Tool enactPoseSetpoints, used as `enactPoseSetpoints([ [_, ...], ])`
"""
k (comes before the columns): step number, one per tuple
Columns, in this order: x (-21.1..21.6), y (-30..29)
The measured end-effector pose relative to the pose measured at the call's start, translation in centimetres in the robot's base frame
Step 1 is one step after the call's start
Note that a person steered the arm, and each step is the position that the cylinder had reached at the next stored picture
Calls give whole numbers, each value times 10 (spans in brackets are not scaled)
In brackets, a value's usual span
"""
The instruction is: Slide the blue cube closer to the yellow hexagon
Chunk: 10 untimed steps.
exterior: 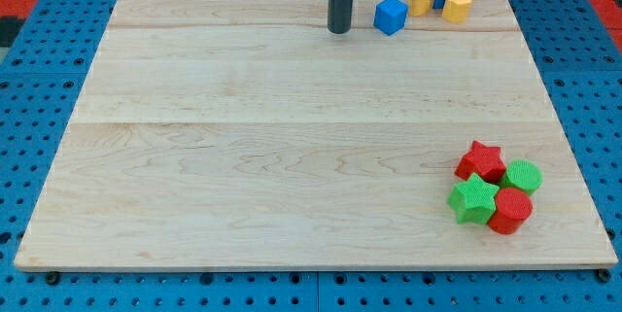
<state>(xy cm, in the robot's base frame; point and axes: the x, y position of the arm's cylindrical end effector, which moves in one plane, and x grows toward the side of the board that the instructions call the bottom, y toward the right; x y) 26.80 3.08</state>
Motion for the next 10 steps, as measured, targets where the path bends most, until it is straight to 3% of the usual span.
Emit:
enactPoseSetpoints([
  [1,-23,9],
  [4,-24,75],
  [7,-4,49],
  [10,-4,94],
])
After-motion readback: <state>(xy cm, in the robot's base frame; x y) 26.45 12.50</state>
